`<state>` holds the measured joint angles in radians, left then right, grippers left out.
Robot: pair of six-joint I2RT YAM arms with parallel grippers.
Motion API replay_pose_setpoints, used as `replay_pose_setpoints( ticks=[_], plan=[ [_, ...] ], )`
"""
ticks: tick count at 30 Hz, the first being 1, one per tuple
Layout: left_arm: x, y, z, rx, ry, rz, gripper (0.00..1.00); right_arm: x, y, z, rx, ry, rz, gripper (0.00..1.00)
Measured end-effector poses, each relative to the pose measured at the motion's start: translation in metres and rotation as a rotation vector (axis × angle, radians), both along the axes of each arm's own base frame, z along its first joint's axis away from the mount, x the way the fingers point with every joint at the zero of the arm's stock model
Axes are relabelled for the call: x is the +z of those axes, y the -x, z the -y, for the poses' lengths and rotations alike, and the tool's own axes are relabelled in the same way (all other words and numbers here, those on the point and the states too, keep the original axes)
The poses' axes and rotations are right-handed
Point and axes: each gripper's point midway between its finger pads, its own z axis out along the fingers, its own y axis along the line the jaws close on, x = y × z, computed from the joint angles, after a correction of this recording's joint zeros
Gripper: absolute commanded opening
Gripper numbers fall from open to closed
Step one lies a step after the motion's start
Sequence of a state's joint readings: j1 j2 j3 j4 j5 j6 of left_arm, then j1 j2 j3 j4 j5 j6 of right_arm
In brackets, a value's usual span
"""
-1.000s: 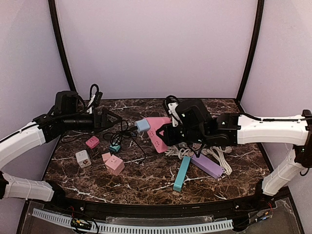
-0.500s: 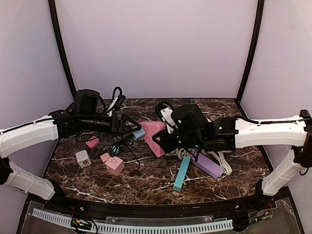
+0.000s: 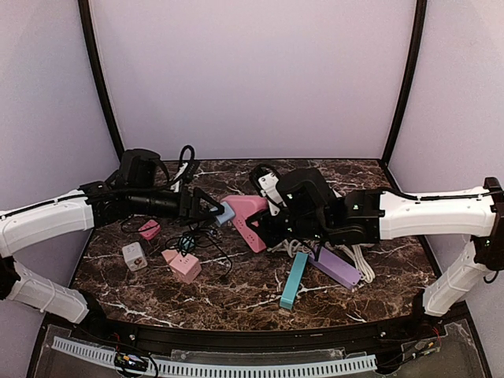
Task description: Pull the plug off the socket
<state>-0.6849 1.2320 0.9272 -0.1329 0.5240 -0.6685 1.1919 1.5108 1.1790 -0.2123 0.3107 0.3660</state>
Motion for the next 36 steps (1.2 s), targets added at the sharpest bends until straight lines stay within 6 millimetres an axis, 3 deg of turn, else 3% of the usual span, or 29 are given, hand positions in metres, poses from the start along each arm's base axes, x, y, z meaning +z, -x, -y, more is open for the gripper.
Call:
replay_pose_setpoints(
  ticks=[5, 22, 36],
  plan=[
    [-0.005, -0.002, 0.002, 0.007, 0.000, -0.030, 0.55, 0.001, 0.002, -0.002, 0.014, 0.005, 0.014, 0.00],
    [-0.009, -0.005, 0.005, 0.045, 0.053, -0.075, 0.02, 0.002, 0.005, -0.002, 0.024, 0.037, 0.056, 0.00],
    [-0.008, -0.004, 0.006, 0.027, 0.060, -0.059, 0.01, 0.001, 0.003, 0.000, -0.002, 0.021, 0.036, 0.00]
  ],
)
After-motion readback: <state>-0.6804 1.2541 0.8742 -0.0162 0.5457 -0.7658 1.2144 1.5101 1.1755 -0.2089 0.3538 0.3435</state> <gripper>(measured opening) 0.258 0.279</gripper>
